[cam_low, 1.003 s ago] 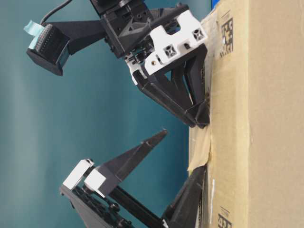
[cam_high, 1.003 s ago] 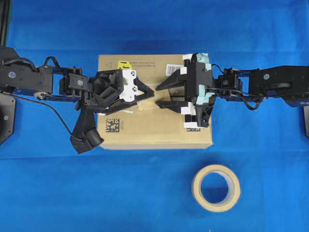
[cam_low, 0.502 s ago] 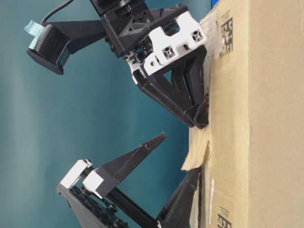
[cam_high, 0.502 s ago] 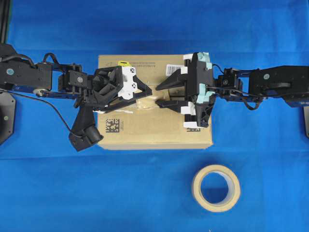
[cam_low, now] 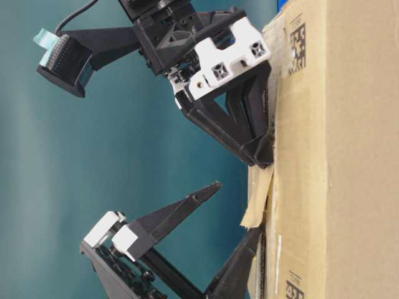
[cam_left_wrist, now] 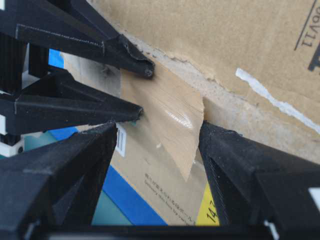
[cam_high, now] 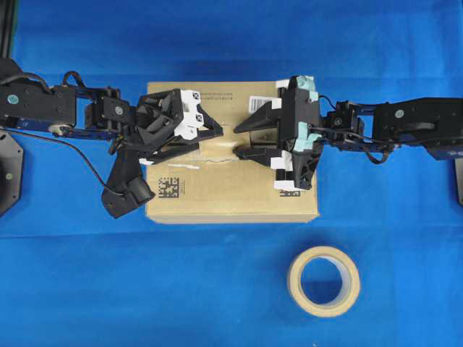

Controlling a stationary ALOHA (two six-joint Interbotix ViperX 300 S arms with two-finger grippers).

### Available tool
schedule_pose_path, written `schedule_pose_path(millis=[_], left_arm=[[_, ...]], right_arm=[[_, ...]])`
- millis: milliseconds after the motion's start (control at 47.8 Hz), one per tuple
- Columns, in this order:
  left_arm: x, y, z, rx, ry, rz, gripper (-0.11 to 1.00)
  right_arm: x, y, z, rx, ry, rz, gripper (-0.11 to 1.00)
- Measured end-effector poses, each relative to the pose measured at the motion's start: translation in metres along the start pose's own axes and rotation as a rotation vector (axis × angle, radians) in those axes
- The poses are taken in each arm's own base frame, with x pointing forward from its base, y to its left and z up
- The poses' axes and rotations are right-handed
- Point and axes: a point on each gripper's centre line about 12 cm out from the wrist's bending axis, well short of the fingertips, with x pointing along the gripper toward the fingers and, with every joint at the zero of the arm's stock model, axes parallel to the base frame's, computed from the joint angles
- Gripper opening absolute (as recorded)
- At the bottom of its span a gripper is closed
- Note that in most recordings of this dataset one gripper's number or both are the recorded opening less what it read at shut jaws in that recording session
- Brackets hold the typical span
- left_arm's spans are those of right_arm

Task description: Apply tape along the seams of the closed cardboard box to seal it securely.

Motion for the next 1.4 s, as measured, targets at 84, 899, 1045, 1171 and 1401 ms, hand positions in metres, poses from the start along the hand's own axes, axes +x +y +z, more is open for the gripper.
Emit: schedule_pose_path(millis=[84, 899, 1045, 1171, 1401], left_arm=[[-0.003, -0.001, 0.0, 0.0, 0.0, -0.009, 0.65], [-0.052, 0.005, 0.01, -0.221, -0.077, 0.263, 0.65], [-0.062, 0.015, 0.016, -0.38, -0.149, 0.376, 0.62], [-0.065, 0.023, 0.017, -0.564, -0.217, 0.442, 0.44], [-0.048, 0.024, 0.018, -0.876, -0.312, 0.447, 0.0]], right_arm=[[0.0, 0.0, -0.002, 0.001, 0.008, -0.001, 0.53], [-0.053, 0.009, 0.036, -0.021, -0.113, 0.032, 0.53], [-0.063, 0.009, 0.05, -0.035, -0.209, 0.03, 0.5], [-0.062, 0.005, 0.056, -0.045, -0.265, 0.016, 0.26], [-0.047, -0.002, 0.053, -0.061, -0.275, -0.006, -0.01]])
